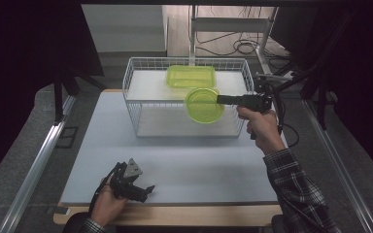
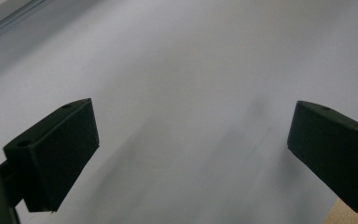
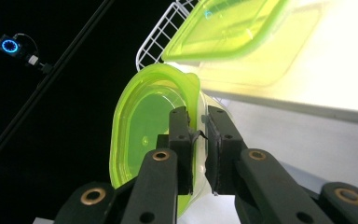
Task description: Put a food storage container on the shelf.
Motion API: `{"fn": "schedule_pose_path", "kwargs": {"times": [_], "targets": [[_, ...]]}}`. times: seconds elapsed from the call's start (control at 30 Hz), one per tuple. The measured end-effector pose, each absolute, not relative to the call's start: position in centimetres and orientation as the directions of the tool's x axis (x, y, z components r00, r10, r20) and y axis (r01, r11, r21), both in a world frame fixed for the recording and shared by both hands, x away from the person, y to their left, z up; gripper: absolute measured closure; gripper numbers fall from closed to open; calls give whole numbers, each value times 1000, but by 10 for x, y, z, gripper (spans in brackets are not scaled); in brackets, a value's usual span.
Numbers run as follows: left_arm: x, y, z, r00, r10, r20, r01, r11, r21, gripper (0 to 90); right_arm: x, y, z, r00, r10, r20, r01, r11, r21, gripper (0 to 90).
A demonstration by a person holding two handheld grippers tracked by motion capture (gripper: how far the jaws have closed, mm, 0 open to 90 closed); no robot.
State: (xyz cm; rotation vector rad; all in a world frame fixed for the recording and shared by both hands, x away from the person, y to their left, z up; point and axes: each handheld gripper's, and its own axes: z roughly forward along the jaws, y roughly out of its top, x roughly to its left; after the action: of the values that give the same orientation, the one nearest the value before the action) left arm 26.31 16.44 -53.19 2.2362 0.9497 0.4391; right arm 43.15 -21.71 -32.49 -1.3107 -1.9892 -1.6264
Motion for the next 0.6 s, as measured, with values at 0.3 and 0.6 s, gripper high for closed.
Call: {"fn": "schedule_pose_path", "kwargs": {"times": [0.3,0.6], "targets": [[264,166,-532,677,735,36,519,-513,684,17,443,-210,-308,-566,478,672,744,-55,666,811],[264,166,-533,679,733,29,524,-512,681,15,455,-201,-291,-566,496,658,726,-78,683,811]]}}
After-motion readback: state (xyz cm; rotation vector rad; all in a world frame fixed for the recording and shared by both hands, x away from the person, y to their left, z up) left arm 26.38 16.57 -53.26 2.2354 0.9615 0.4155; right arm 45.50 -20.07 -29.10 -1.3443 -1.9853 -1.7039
